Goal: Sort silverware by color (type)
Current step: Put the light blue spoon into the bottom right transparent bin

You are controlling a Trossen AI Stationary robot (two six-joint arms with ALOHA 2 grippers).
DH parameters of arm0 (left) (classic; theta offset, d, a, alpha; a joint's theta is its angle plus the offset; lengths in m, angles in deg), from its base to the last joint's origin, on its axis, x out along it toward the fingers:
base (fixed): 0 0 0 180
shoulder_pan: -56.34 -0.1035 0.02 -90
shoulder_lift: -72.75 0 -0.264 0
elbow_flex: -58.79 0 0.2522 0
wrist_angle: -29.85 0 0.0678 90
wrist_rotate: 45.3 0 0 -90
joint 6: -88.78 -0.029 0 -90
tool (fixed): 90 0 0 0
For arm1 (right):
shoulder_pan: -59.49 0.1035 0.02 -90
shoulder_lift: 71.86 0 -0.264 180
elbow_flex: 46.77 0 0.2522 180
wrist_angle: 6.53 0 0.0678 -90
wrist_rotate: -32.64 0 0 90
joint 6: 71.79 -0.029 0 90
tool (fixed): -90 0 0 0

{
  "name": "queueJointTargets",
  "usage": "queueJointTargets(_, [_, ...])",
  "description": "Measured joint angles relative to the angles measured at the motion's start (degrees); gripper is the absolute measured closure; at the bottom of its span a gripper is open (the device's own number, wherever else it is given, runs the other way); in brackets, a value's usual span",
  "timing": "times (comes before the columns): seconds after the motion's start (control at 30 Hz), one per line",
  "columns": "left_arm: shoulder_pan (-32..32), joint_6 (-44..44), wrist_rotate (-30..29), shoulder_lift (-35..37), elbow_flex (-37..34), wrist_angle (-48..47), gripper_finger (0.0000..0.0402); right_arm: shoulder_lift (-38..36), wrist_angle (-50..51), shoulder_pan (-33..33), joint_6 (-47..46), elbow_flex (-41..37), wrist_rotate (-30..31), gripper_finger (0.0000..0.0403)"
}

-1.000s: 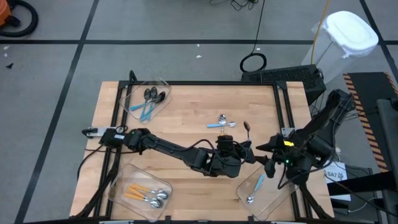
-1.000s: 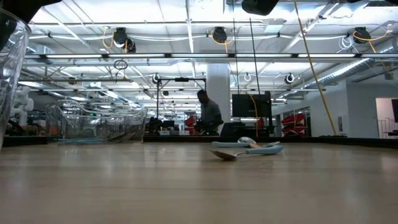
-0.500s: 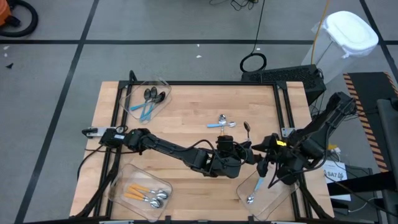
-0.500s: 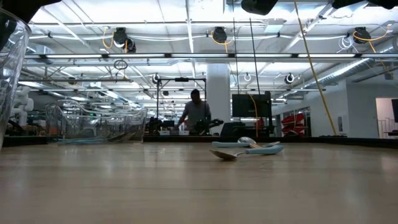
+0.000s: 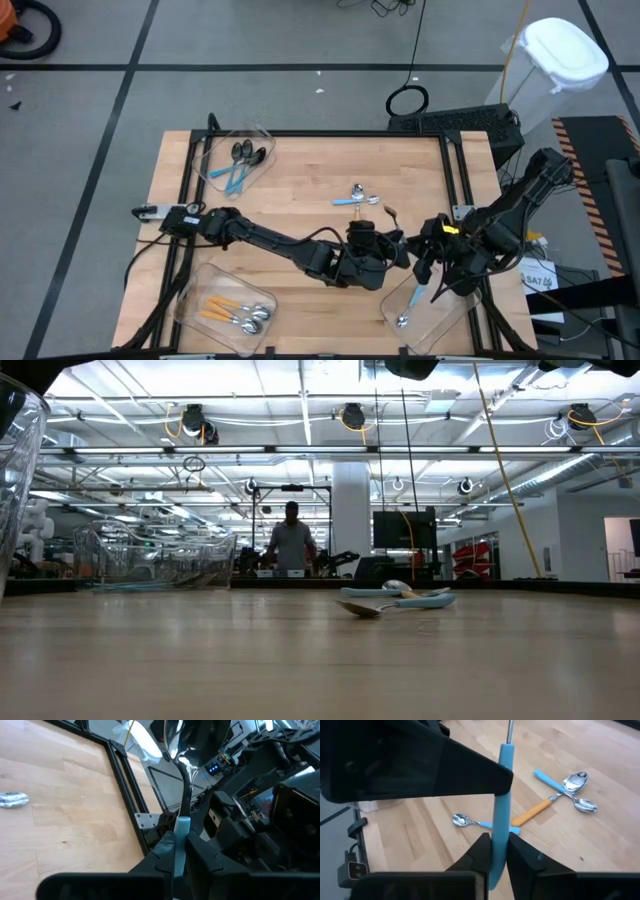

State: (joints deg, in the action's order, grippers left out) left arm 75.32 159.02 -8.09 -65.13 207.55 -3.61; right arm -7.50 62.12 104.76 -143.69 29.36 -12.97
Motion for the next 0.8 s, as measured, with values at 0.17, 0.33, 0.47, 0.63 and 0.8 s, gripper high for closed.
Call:
queueJointTargets(0.17, [-0.1,-1.0,3.2,0.0,0.0,-1.3,0.0341,-1.1,0.6,0.0,0.2,0.0,-2.5,0.0368])
queueJointTargets(0.33, [-0.8,-1.6,10.1,0.9,0.1,-5.4,0.0304,-3.8,1.2,0.0,1.0,0.0,-6.8,0.0368])
queueJointTargets(0.47, [-1.8,-3.9,19.6,2.0,0.1,-8.8,0.0287,-5.7,1.5,0.0,1.9,0.0,-12.7,0.0368])
queueJointTargets(0.63, [-1.8,-10.2,26.5,3.2,-0.1,-11.0,0.0285,-7.8,1.6,0.1,0.6,0.1,-17.7,0.0368])
queueJointTargets(0.8, [-1.8,-15.1,30.3,6.0,0.1,-16.7,0.0285,-10.3,2.1,0.0,-2.6,0.1,-17.6,0.0368])
